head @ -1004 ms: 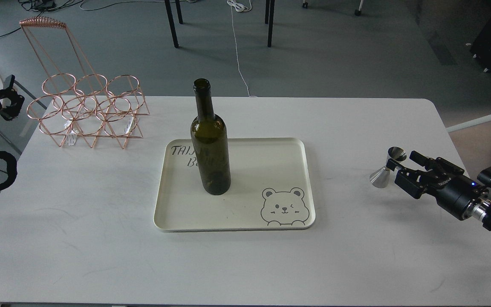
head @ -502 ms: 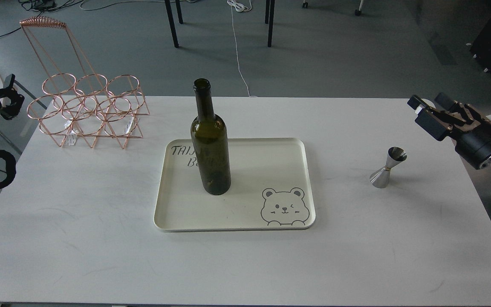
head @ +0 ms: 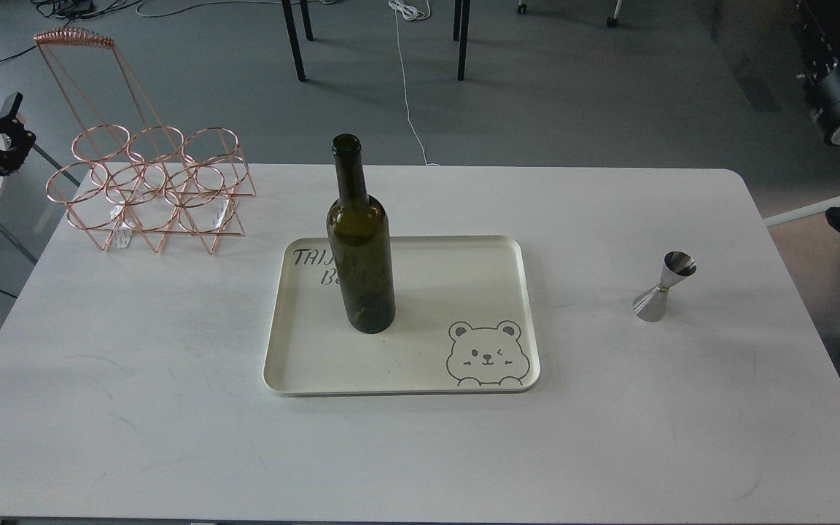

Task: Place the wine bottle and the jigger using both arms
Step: 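Withdraw the right gripper and bring the left gripper forward, then reach the left gripper to the green wine bottle's neck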

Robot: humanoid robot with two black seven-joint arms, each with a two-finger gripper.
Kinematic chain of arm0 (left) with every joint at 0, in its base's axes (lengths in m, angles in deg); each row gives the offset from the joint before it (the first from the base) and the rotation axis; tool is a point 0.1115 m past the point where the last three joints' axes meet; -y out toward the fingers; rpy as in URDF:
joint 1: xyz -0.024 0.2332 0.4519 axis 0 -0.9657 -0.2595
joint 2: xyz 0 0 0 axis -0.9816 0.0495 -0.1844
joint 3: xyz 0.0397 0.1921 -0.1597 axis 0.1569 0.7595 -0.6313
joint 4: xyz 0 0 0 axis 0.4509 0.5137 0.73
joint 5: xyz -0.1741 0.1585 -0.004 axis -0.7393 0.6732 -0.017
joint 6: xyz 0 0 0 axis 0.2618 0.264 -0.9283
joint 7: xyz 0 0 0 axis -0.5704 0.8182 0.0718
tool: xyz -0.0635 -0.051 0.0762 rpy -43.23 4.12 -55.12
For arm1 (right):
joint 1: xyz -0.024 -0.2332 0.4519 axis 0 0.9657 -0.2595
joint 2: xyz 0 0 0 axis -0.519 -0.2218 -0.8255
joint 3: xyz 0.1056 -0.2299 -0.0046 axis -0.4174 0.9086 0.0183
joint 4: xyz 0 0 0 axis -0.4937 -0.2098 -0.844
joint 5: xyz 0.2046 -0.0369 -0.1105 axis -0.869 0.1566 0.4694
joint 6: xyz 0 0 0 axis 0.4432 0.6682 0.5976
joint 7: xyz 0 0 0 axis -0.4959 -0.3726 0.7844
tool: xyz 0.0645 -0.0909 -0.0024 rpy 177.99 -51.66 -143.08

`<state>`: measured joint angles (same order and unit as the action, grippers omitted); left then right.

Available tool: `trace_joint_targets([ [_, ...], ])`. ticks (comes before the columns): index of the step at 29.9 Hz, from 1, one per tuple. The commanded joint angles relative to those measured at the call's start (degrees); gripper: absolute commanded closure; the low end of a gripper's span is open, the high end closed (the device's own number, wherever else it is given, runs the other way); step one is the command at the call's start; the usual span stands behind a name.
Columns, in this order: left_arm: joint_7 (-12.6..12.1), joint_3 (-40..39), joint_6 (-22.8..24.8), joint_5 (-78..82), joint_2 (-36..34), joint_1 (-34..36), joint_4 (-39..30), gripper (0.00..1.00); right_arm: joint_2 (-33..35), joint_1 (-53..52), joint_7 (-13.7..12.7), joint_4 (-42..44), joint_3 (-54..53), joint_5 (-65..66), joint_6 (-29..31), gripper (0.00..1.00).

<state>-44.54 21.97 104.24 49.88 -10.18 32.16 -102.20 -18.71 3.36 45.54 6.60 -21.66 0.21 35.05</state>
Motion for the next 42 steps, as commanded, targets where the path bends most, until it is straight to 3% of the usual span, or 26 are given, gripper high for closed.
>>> trace_joint_targets([
  [1,-0.1,0.2,0.0,0.0,-5.2,-0.9,-8.7,0.02,-1.5,0.4,0.0,2.5,-3.1,-10.9,4.6,0.05],
  [5,0.0,1.1,0.0,0.6,-9.4,-1.4,-17.1,0.02,-5.1,0.8,0.0,9.7,-4.0,-25.8,12.1,0.04],
  [8,0.0,2.9,0.0,3.9,-11.3,-1.2,-22.4,0.02,-7.8,1.3,0.0,18.0,-3.9,-36.4,21.4,0.04],
  [11,0.0,3.0,-0.2,10.2,-12.9,-1.2,-26.5,0.02,-10.6,2.5,0.0,25.4,-4.0,-41.8,32.1,0.04],
  [15,0.3,2.7,-0.7,23.9,-16.6,-1.2,-33.3,0.02,-12.7,4.2,0.0,32.6,-4.1,-46.4,40.7,0.03],
  [22,0.6,2.4,-4.1,48.7,-21.4,-1.2,-46.8,0.02,-13.1,8.0,0.0,34.8,-4.3,-50.7,40.7,0.03],
  [28,0.9,2.6,-12.9,73.0,-22.0,-1.2,-57.4,0.02,-13.1,8.3,0.0,34.8,-4.6,-50.7,40.7,0.03],
  [33,1.0,5.6,-19.4,101.9,-18.4,-1.6,-59.6,0.02,-13.1,8.3,0.0,34.8,-5.8,-50.7,40.7,0.02],
  [35,1.0,8.0,-25.3,111.4,-16.8,-1.6,-59.6,0.02,-13.1,8.4,0.0,34.8,-5.9,-50.7,40.7,0.02],
  [38,1.0,11.3,-33.3,118.7,-13.8,-1.6,-58.9,0.02,-13.1,8.4,0.0,34.8,-6.1,-50.7,40.7,0.02],
  [42,0.6,12.4,-35.2,119.9,-9.9,-1.6,-57.3,0.02,-13.1,8.4,0.0,34.8,-6.4,-50.7,40.7,0.02],
])
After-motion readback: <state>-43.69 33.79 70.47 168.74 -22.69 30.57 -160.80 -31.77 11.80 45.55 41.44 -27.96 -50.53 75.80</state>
